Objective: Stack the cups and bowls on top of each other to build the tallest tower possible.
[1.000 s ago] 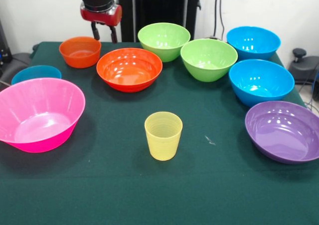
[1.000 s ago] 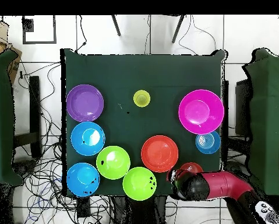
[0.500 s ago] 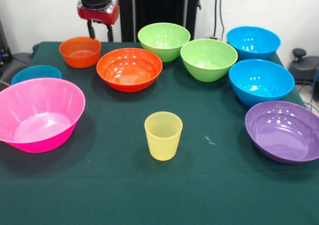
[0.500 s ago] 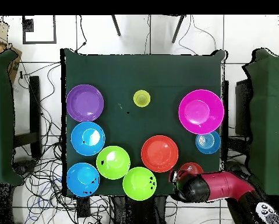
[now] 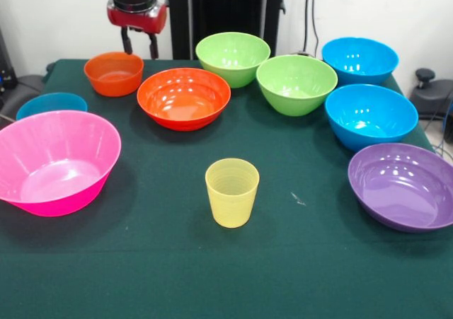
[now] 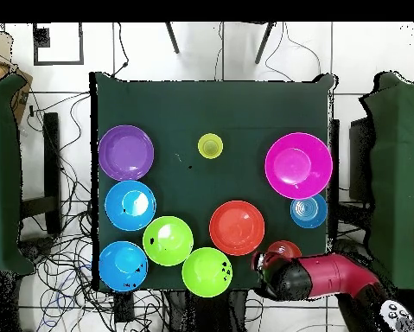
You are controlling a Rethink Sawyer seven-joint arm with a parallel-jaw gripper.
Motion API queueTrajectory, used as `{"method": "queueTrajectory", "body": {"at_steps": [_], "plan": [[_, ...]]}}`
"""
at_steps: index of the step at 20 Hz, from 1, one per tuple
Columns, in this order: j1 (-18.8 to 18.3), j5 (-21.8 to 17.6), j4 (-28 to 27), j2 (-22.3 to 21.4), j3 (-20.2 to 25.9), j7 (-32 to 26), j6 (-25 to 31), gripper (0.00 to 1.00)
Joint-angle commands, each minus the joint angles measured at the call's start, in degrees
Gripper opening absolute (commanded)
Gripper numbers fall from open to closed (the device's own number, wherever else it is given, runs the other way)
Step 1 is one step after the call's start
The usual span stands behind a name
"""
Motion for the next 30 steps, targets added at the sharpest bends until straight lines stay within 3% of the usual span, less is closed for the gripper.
{"method": "queueTrajectory", "body": {"at_steps": [1, 11, 17, 24, 30], "plan": [[3.43, -5.55, -3.09, 3.96, 1.79, -6.99, -0.91, 1.0], [5.86, -10.47, -6.45, 9.13, -1.21, -2.45, -3.91, 1.0], [6.52, -11.97, -6.68, 8.68, -1.56, -1.77, -4.28, 1.0], [9.45, -15.8, -7.9, 7.24, -3.88, 1.22, -5.22, 1.0], [11.83, -16.72, -8.69, 6.82, -6.1, 3.21, -6.6, 1.0]]}}
